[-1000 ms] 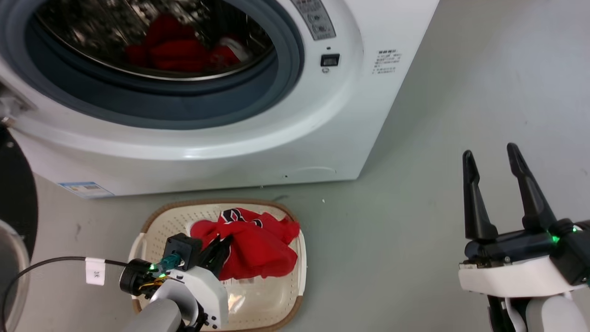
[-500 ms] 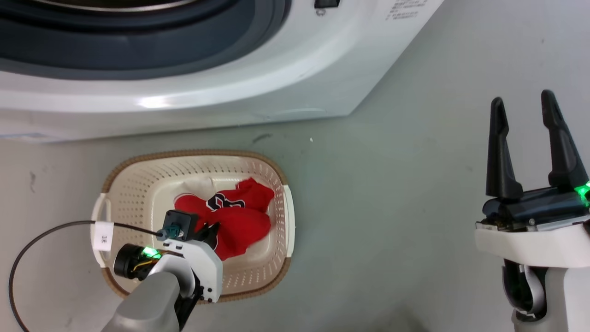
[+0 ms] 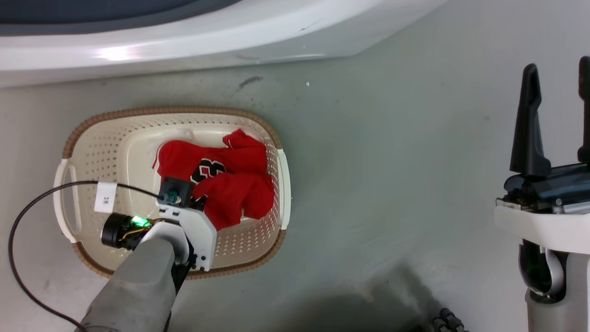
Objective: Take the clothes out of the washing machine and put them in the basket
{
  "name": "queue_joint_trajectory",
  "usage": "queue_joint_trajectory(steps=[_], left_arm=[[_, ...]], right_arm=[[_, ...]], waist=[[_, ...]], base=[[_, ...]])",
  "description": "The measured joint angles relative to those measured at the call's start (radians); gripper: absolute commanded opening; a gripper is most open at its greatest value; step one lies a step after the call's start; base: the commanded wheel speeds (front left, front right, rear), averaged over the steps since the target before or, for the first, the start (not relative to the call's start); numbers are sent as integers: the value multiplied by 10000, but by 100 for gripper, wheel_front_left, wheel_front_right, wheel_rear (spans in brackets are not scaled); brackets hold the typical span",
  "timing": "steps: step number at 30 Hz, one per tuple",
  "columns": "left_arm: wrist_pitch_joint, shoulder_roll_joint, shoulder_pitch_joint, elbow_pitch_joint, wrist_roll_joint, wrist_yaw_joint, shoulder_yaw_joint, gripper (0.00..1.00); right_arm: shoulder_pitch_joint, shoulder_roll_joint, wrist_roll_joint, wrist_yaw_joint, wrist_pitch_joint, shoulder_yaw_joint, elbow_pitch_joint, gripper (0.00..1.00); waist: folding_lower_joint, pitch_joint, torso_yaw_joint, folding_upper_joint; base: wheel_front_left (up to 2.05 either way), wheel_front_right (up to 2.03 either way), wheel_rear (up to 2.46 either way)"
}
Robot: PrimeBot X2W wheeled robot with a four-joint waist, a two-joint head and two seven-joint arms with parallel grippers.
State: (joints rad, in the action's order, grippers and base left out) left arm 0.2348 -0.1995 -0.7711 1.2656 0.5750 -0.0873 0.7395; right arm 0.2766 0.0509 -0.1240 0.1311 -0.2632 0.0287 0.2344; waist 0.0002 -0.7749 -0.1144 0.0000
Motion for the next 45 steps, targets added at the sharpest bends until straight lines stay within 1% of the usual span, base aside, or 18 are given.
queue_joint_trajectory(steps=[5,9,10,11,12,16,23,27,32,36,40,43,45], left_arm=[[-357,36,-478,121,-234,188,276,0],[-677,19,-598,184,-274,288,343,0],[-765,19,-597,196,-247,288,343,16],[-800,21,-597,197,-238,288,343,75],[-771,15,-594,194,-253,301,374,100],[-765,48,-364,203,-157,290,374,100],[63,161,220,211,4,426,295,100],[251,205,691,-40,75,531,105,100],[282,36,1404,-1733,-222,959,-435,100],[280,-213,2257,-3043,-633,1319,-1248,100],[282,-293,3014,-4335,-1275,1528,-2050,100],[282,-376,3582,-5175,-1774,1592,-2656,100],[282,-330,3898,-5699,-2080,1653,-3049,100]], right_arm=[[168,-2,4,0,0,-8,81,100],[311,-2,8,0,0,-13,79,100],[314,-2,8,0,0,-17,63,100],[315,0,8,0,0,-27,38,100],[316,0,4,0,0,-48,17,100],[315,0,-44,0,0,-128,-71,100],[60,-4,-25,0,0,-382,-362,100],[-194,-4,19,0,0,-518,-520,100],[-617,-2,56,0,0,-541,-677,100],[-934,-4,100,0,0,-637,-767,100],[-1280,-4,117,0,0,-683,-892,100],[-1479,-4,165,0,0,-700,-949,100],[-1610,-2,182,0,0,-715,-984,100]], waist=[[0,-537,64,0],[0,-728,77,0],[0,-715,64,0],[0,-681,50,0],[-1,-635,35,0],[-1,-307,-6,0],[-1,666,61,0],[-2,1353,156,0],[-1,2241,308,0],[-2,2914,446,0],[-3,3564,577,0],[-3,4017,669,0],[-3,4293,726,0]], base=[[0,0,0],[0,0,0],[0,0,0],[0,0,0],[0,0,0],[0,0,0],[0,0,0],[0,0,0],[0,0,0],[0,0,0],[0,0,0],[0,0,0],[0,0,0]])
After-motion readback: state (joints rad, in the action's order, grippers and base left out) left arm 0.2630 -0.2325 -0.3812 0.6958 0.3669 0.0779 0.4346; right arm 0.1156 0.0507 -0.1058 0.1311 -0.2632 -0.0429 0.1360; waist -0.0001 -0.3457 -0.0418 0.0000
